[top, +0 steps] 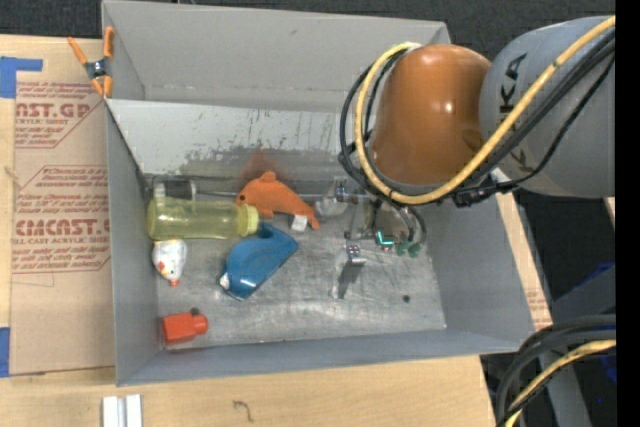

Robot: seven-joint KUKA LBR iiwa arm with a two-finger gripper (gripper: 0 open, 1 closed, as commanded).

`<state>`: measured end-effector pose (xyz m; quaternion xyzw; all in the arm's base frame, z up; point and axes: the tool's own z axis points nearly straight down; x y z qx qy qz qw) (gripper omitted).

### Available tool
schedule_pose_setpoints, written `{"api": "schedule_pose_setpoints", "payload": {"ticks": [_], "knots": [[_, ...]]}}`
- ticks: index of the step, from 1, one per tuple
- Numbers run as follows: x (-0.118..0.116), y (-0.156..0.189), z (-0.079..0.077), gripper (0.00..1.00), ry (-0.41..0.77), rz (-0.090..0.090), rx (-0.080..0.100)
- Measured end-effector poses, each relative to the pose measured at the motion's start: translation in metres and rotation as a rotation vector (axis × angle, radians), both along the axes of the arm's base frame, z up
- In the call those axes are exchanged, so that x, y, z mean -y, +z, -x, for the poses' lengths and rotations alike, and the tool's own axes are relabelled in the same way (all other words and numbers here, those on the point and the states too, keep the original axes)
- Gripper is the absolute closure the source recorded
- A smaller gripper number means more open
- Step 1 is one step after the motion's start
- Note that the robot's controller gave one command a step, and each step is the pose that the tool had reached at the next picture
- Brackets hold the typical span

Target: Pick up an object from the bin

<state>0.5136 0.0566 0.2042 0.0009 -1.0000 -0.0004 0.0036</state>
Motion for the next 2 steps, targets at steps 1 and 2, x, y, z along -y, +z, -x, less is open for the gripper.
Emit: {"api": "schedule_pose_setpoints", "payload": {"ticks": [1,2], "knots": [[0.0,0.004,-0.002,0.0,-0.001,0.0,0.008],[-0.025,-0.049,-0.019,0.0,0.082,0.0,0.014]]}}
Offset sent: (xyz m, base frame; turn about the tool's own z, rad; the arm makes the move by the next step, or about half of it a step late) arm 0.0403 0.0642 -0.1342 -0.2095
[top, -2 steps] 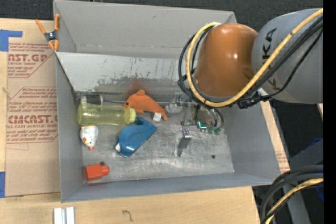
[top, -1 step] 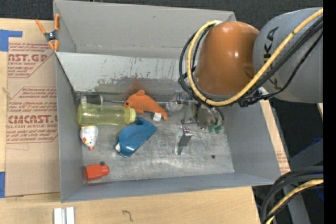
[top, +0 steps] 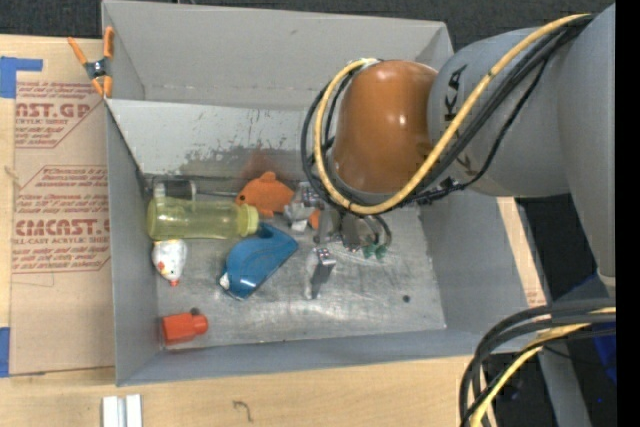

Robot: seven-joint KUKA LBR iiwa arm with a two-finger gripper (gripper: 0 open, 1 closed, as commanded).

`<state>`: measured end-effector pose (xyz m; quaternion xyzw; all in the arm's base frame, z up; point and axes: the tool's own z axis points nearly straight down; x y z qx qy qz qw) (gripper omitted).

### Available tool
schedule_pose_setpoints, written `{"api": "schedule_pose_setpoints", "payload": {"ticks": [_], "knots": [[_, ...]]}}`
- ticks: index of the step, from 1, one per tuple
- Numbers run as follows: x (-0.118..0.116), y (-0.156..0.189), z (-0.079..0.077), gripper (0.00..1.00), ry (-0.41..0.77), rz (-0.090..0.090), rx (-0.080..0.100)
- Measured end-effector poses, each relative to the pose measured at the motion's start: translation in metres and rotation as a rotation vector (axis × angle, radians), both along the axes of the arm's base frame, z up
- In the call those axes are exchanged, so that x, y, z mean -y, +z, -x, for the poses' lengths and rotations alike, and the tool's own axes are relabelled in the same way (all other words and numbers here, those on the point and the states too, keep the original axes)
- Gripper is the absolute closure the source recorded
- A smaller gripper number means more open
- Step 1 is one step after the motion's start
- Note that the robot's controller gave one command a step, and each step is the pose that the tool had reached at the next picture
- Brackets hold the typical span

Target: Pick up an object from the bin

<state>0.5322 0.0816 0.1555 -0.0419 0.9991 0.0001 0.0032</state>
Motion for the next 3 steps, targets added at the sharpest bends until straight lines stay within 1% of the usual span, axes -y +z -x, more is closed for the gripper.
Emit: {"api": "schedule_pose_setpoints", "payload": {"ticks": [1,2,3], "knots": [[-0.041,-0.018,-0.017,0.0,0.293,0.001,-0.006],[-0.042,-0.007,-0.017,0.0,0.264,-0.001,-0.005],[-0.038,-0.054,-0.013,0.0,0.437,0.001,-0.002]]}}
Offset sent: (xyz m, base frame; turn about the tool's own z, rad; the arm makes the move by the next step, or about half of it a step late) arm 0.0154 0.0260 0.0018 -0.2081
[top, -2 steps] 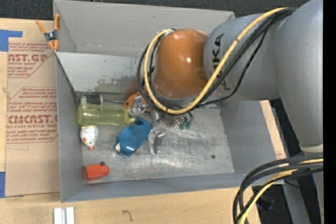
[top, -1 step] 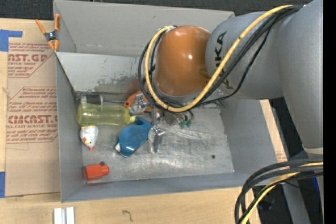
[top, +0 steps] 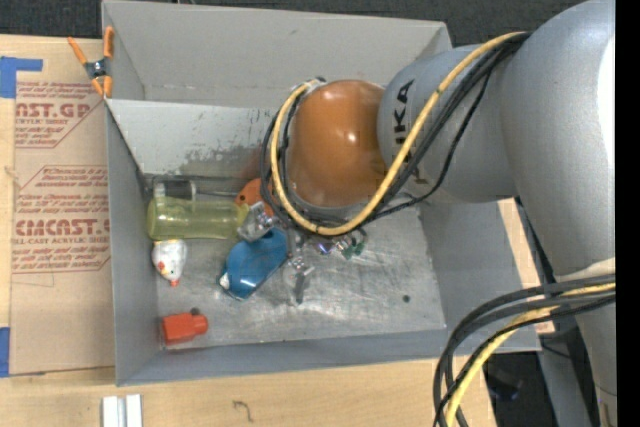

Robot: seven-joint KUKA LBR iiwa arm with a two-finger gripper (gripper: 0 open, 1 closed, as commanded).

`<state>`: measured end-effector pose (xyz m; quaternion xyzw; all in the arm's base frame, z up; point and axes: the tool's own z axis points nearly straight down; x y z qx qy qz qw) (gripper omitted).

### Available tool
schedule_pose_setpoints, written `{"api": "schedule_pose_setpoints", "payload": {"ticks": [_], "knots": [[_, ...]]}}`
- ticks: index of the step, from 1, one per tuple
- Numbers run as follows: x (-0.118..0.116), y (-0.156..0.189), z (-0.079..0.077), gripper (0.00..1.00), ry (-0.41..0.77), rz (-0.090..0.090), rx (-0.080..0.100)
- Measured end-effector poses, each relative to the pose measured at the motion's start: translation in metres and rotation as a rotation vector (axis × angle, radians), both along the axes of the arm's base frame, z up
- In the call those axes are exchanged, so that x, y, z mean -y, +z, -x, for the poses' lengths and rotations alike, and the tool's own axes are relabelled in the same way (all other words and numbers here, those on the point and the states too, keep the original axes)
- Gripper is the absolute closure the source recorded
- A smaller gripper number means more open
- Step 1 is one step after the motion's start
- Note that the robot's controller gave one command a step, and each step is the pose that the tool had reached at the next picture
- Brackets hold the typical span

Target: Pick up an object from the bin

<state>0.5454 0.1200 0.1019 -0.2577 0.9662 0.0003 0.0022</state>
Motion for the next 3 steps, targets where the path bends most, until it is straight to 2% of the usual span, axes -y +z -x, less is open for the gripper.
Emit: {"api": "schedule_pose_setpoints", "payload": {"ticks": [1,3], "knots": [[-0.0059,-0.0159,-0.0107,1.0,0.09,-0.014,0.031],[-0.0061,-0.0135,-0.0104,1.0,0.09,-0.014,0.029]]}}
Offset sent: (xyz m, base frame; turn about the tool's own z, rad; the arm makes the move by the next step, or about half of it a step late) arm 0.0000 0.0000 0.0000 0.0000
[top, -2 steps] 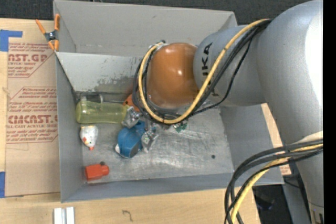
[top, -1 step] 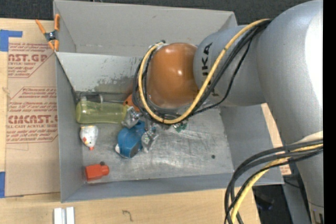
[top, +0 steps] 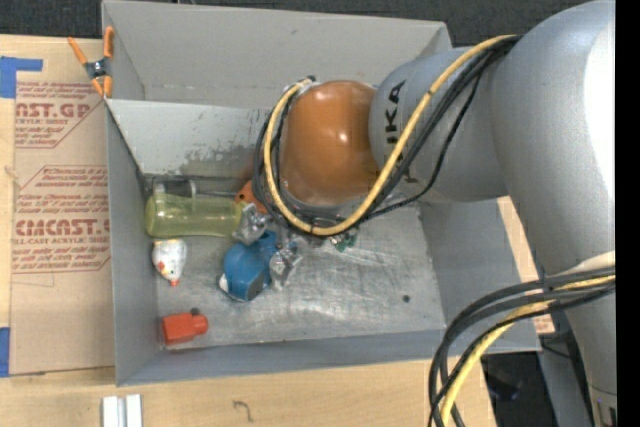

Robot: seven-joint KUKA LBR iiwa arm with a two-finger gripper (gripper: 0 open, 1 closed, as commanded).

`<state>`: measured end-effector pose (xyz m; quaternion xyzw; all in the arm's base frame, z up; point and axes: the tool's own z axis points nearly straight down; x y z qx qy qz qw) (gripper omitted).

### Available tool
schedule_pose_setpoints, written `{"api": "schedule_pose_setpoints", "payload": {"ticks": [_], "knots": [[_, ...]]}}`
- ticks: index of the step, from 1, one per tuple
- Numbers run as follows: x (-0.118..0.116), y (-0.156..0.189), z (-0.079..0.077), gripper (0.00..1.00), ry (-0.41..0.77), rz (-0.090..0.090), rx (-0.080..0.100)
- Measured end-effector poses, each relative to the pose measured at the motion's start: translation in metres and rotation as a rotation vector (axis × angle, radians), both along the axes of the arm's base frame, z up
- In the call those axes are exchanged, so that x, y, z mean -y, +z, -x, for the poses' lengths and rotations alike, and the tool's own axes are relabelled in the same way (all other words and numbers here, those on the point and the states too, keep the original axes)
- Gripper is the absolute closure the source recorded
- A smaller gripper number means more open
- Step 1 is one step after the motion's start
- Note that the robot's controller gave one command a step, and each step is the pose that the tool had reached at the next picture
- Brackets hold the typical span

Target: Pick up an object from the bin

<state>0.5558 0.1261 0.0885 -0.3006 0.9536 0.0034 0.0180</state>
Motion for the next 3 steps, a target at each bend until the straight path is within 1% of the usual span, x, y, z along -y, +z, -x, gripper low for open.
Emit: {"api": "schedule_pose_setpoints", "payload": {"ticks": [1,2,3], "knots": [[0.002,0.011,0.004,1.0,0.001,0.01,-0.021],[0.003,0.027,0.005,1.0,0.0,0.016,-0.032],[0.003,0.04,0.006,1.0,0.0,0.017,-0.036]]}}
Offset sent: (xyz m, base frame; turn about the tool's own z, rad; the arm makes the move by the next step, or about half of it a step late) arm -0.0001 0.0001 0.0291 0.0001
